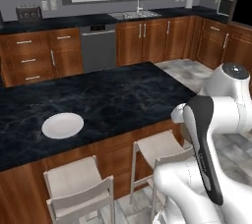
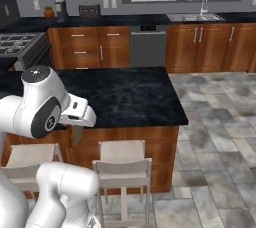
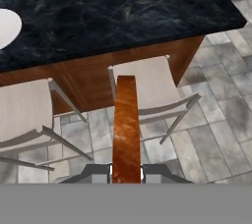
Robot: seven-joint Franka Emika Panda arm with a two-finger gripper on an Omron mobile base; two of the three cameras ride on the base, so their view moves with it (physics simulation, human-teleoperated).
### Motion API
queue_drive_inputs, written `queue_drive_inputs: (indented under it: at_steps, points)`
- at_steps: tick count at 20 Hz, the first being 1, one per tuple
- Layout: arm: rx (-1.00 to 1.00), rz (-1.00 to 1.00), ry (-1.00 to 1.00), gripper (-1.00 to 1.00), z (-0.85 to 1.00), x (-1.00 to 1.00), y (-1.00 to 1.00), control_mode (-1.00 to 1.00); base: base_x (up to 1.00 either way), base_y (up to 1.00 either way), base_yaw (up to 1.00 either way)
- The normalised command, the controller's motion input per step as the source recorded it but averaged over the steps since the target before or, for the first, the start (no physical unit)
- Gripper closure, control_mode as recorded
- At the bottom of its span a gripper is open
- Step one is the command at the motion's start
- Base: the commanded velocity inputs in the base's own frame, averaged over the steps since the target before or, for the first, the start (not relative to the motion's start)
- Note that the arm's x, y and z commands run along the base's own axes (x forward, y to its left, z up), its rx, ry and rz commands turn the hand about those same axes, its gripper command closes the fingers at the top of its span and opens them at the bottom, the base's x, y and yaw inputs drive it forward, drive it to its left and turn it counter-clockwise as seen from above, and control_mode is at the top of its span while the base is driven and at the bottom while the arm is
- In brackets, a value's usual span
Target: Start the toaster. Once the lever pops up, take the bread to the plate on the dining counter.
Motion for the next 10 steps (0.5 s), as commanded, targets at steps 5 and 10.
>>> queue_drive_inputs:
  at_steps: [5,10]
  points:
    - [0.0,0.0,0.0,1.0,0.0,0.0,0.0,1.0,0.0,0.19,0.24]
    - [0.0,0.0,0.0,1.0,0.0,0.0,0.0,1.0,0.0,0.04,0.37]
